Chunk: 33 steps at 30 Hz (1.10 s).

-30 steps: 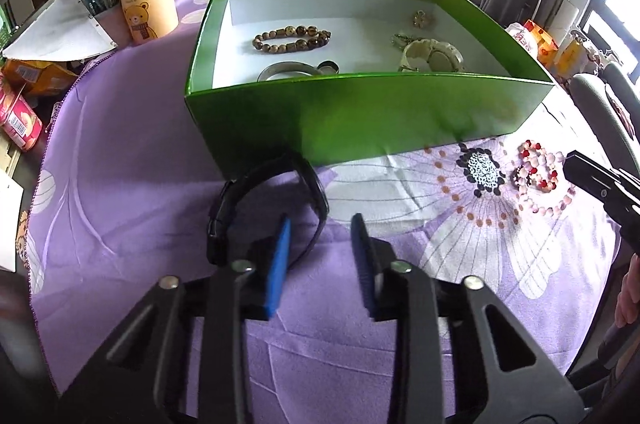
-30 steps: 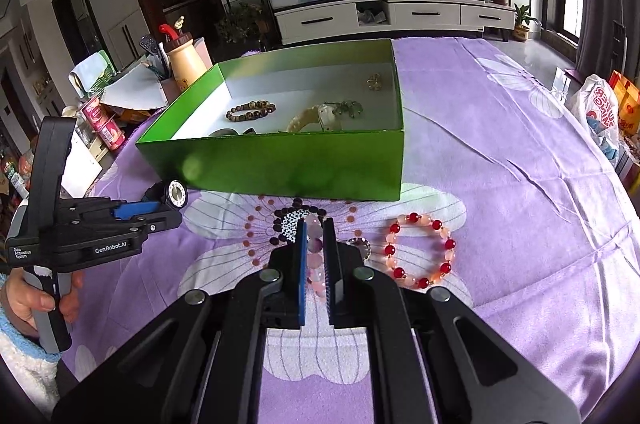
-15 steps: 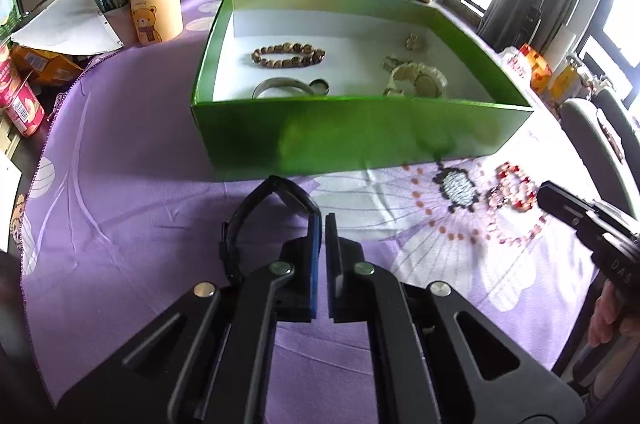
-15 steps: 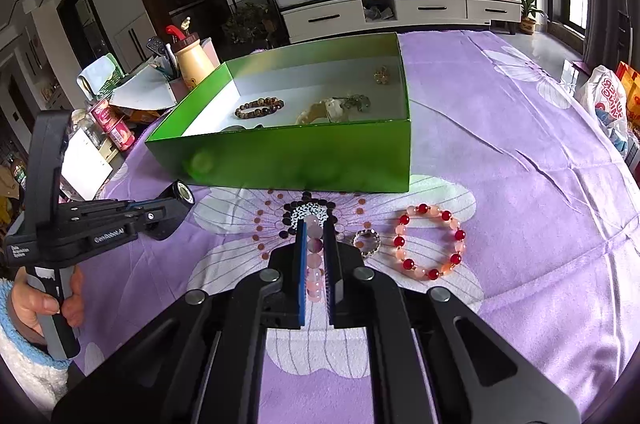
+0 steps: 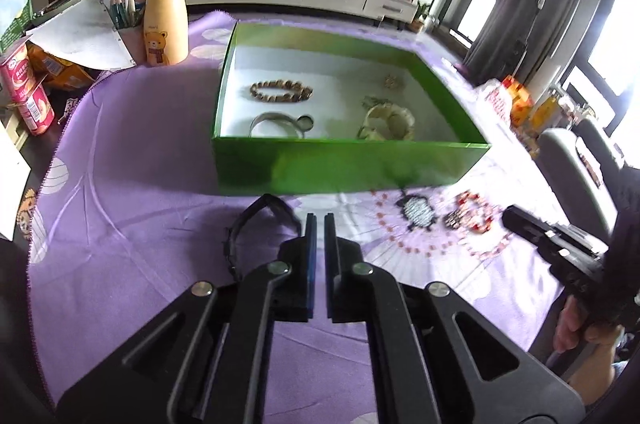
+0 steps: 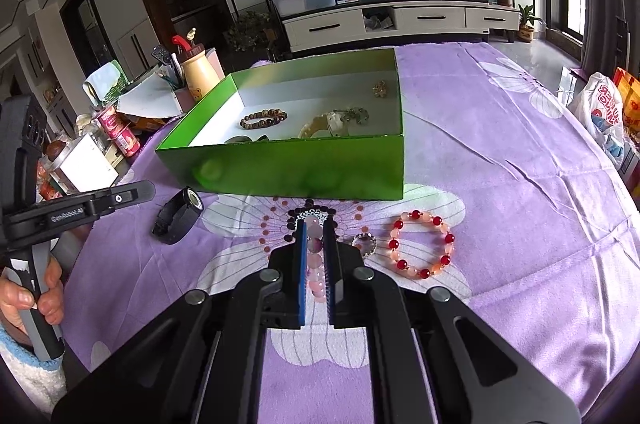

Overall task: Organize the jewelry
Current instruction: 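Carry the watch and pink bracelet into the green box and open both tools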

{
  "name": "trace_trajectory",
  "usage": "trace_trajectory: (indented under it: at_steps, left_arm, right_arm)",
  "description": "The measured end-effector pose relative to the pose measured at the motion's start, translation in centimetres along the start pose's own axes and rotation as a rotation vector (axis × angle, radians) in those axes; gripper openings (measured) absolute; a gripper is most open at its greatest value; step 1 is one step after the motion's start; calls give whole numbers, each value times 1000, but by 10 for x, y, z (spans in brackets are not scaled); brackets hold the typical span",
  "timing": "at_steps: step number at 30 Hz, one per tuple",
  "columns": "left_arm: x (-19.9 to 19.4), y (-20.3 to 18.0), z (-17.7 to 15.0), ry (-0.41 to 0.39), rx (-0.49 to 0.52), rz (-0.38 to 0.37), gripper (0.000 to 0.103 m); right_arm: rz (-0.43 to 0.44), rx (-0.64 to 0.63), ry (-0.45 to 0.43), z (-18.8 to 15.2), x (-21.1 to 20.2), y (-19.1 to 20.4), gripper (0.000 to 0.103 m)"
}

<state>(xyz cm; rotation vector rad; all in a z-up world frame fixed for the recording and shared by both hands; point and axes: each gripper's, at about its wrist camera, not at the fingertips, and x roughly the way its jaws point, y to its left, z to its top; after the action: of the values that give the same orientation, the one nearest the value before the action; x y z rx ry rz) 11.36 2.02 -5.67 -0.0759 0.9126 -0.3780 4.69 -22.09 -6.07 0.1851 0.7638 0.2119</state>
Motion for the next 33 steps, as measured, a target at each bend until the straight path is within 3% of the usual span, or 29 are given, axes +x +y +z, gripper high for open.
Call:
trace_trajectory:
  at_steps: [3,6,9,10,13,14,25,33]
  left_arm:
    - [17,1,-4,51,25,20,8]
    - [38,2,-8,102,52,57,26]
    - [54,4,-10,132,69,97,26]
    - [57,5,-10,138,71,102,26]
    - [62,5,-11,146,80,102,5]
    - [62,6,-11,142,78,104,4]
    - [3,0,2,18,-4,-33,2]
    - [-31,-20,29,-64,24,-56,2]
  right_arm:
    - [6,9,4,-1,-1,-1,7]
    - [6,10,6,-2,-1,-1,7]
    - [6,11,6,0,-2,-1,7]
    - [6,12,6,0,-1,-1,7]
    - [7,17,9,0,0,-2,7]
    - [6,17,10,0,1,-1,7]
    - [13,14,-8,3,-5,0,7]
    - [21,-11,-70,25,-23,2,7]
